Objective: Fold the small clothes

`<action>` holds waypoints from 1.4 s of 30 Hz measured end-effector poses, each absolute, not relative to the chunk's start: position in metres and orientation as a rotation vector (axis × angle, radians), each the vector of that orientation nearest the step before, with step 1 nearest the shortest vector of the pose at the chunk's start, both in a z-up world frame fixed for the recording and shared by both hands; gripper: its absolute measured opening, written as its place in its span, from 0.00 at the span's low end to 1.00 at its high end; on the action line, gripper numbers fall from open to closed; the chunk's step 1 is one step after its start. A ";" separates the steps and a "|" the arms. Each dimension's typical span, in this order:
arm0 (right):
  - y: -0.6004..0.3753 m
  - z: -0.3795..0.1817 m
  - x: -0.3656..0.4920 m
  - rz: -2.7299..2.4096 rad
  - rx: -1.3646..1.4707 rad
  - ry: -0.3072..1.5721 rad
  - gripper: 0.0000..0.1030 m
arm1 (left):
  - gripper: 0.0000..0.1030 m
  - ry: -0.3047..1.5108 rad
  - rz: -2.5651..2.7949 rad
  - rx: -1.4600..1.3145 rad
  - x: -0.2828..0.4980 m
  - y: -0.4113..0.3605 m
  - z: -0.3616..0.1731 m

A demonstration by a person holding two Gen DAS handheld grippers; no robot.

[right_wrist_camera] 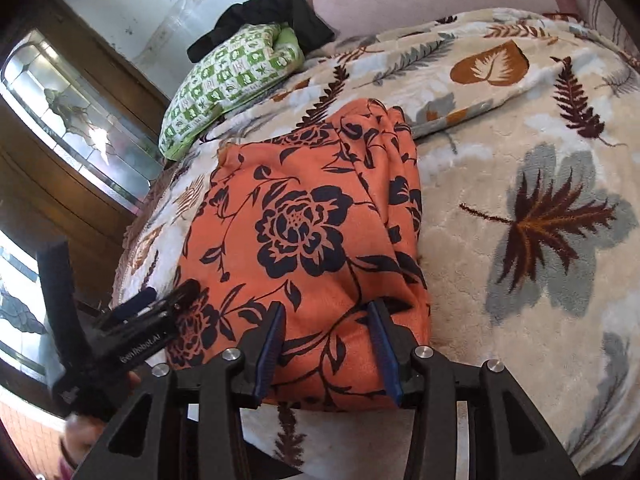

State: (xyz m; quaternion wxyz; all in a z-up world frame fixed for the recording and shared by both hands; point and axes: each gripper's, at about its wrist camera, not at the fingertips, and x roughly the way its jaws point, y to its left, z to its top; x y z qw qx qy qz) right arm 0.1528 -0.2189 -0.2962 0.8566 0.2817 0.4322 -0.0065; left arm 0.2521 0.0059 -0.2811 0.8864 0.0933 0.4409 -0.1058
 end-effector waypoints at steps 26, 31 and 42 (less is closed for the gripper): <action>-0.157 -0.118 0.044 -0.174 0.241 0.591 0.65 | 0.84 0.520 -0.209 0.104 0.136 0.048 -0.084; -0.152 -0.109 0.036 -0.183 0.243 0.566 0.65 | 0.84 0.499 -0.207 0.100 0.126 0.052 -0.068; -0.144 -0.102 0.032 -0.227 0.311 0.539 0.68 | 0.84 0.465 -0.184 0.113 0.112 0.064 -0.054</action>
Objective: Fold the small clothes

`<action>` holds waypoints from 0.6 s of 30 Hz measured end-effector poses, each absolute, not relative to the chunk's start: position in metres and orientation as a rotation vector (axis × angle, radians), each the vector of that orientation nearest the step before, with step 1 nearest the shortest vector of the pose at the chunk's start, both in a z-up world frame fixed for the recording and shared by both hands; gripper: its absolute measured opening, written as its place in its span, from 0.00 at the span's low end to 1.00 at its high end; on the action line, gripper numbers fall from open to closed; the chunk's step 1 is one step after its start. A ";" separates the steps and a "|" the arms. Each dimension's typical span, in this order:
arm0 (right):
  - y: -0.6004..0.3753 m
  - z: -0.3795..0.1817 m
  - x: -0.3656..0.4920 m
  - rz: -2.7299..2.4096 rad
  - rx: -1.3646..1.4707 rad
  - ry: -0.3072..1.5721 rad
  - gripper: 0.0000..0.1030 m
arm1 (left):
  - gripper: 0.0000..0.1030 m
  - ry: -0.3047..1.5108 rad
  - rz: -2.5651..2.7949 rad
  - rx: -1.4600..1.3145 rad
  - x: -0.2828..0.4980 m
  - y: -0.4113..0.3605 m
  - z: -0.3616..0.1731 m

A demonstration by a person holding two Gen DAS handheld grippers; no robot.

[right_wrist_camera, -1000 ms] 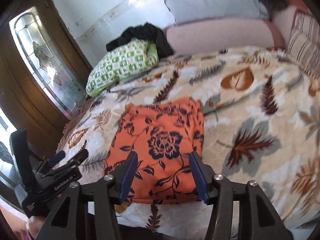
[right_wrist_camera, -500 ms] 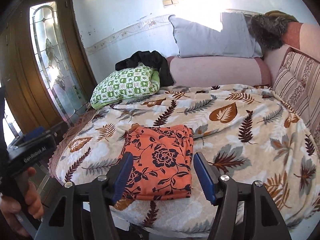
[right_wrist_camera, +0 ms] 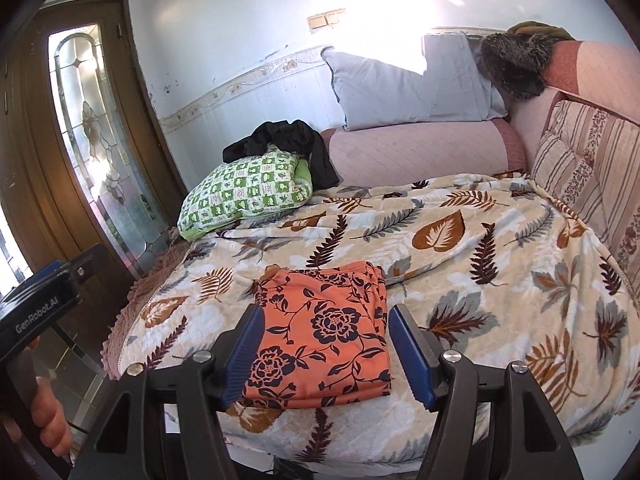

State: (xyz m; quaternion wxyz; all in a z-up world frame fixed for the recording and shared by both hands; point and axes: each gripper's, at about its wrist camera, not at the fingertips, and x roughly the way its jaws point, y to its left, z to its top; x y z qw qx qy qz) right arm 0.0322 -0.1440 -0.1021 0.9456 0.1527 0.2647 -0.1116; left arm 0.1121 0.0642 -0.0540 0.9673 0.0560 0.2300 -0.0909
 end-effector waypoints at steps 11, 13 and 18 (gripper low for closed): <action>-0.128 -0.086 0.026 -0.228 0.283 0.477 0.78 | 0.84 0.420 -0.191 0.101 0.106 0.073 -0.045; -0.128 -0.087 0.027 -0.225 0.283 0.485 0.78 | 0.84 0.409 -0.196 0.098 0.105 0.074 -0.045; -0.127 -0.094 0.031 -0.215 0.293 0.514 0.78 | 0.84 0.406 -0.222 0.089 0.105 0.077 -0.045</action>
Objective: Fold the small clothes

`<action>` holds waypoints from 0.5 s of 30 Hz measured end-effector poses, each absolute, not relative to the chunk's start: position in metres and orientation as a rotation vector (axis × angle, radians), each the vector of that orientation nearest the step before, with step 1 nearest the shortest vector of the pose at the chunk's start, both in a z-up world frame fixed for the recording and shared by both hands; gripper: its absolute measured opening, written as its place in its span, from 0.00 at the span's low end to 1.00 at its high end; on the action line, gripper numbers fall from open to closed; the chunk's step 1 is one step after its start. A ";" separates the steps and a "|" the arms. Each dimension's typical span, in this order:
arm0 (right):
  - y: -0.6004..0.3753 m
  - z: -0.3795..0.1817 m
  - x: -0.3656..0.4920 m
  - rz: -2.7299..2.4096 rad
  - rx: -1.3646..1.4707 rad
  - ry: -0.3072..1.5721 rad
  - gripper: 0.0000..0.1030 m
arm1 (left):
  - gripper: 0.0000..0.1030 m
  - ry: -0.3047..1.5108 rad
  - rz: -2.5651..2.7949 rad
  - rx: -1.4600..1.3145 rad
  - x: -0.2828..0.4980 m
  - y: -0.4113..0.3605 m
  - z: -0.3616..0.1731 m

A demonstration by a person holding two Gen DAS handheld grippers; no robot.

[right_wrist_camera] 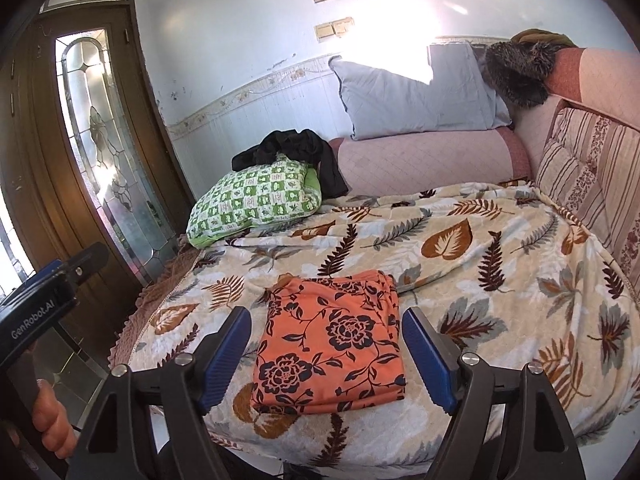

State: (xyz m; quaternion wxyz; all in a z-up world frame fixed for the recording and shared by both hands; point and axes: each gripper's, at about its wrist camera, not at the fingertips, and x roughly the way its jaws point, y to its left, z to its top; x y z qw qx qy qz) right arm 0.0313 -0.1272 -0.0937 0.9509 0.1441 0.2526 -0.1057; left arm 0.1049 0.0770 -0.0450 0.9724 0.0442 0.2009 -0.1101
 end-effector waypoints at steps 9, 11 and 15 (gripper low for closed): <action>-0.123 -0.096 0.037 -0.206 0.279 0.513 0.78 | 0.84 0.414 -0.225 0.078 0.112 0.086 -0.049; -0.121 -0.095 0.038 -0.205 0.266 0.514 0.78 | 0.84 0.421 -0.219 0.074 0.115 0.087 -0.049; -0.119 -0.095 0.040 -0.198 0.257 0.517 0.78 | 0.84 0.426 -0.220 0.076 0.117 0.089 -0.050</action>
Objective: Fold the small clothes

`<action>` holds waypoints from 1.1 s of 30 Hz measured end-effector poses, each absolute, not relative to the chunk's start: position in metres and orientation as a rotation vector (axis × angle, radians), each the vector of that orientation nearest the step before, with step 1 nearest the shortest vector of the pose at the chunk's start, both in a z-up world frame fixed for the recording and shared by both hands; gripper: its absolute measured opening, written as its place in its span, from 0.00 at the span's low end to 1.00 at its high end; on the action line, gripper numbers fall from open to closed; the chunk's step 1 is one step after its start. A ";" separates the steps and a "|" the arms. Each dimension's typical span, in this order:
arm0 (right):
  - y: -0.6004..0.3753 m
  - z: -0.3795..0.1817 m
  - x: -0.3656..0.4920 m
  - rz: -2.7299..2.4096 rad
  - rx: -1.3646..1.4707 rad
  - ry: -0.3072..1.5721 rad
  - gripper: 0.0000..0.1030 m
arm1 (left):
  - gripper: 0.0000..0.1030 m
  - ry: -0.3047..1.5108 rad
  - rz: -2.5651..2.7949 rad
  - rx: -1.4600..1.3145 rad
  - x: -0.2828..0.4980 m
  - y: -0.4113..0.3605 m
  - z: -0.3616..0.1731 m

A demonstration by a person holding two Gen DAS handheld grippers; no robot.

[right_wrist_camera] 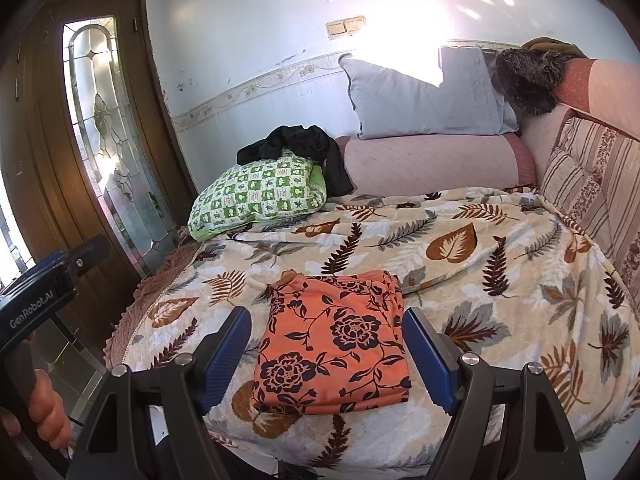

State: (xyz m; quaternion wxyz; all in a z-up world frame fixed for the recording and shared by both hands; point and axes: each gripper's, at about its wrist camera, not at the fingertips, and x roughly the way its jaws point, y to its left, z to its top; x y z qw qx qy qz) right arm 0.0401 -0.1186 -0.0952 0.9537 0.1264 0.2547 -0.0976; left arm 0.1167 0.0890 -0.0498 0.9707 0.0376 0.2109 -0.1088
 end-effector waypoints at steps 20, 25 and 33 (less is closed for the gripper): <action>-0.112 -0.099 0.057 -0.196 0.240 0.531 0.78 | 0.84 0.444 -0.255 0.086 0.124 0.086 -0.053; -0.114 -0.099 0.058 -0.195 0.241 0.533 0.78 | 0.84 0.441 -0.268 0.089 0.123 0.083 -0.051; -0.116 -0.100 0.060 -0.186 0.239 0.531 0.78 | 0.84 0.440 -0.280 0.092 0.122 0.081 -0.049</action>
